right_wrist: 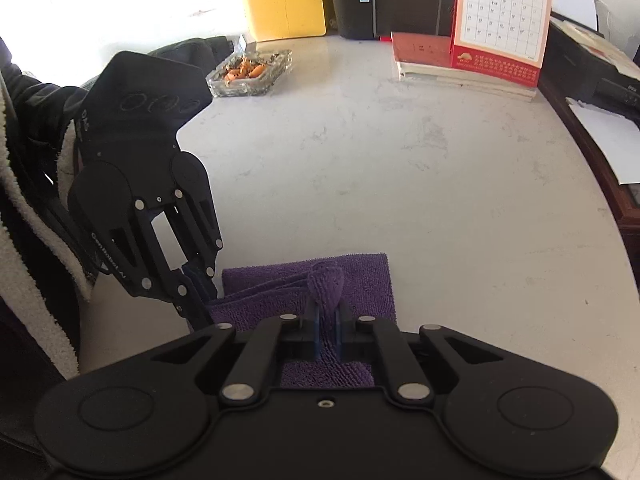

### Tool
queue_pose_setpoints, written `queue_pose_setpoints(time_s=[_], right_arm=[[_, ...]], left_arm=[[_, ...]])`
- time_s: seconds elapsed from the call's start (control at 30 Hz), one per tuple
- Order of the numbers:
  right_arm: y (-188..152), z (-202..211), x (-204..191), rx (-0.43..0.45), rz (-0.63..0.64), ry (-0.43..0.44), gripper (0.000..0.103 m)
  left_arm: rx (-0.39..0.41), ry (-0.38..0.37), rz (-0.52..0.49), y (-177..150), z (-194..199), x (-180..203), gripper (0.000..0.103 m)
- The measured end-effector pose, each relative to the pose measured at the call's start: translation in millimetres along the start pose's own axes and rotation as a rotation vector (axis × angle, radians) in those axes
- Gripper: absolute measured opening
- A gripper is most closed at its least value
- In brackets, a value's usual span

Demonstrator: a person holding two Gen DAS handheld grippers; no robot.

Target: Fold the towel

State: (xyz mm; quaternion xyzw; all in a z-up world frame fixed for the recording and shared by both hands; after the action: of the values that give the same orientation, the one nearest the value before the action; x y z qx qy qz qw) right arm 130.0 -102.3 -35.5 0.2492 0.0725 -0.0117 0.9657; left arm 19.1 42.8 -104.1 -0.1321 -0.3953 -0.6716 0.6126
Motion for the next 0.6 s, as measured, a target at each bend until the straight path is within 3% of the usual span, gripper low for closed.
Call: queue_pose_setpoints(time_s=[0.23,0.6], right_arm=[[4,-13,-3,0.054,-0.025,-0.021,0.006],[11,-32,-8,0.138,-0.063,-0.055,0.006]], left_arm=[[0.088,-0.031,-0.033,6,34,19,0.006],[0.125,0.067,0.111,-11,37,-32,0.006]])
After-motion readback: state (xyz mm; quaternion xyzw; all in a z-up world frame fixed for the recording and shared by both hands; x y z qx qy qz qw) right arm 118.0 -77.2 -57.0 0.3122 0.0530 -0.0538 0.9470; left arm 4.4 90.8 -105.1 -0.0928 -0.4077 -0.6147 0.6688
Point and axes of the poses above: each gripper's, at about its wrist camera, not at the fingertips, and z roughly against the way its jaws point, x to its right, y to its top, the point moved 3 cm from there along -z, roughly the way its jaws point, and after that the axes turned 5 degrees about -x, right-handed, at the moved point
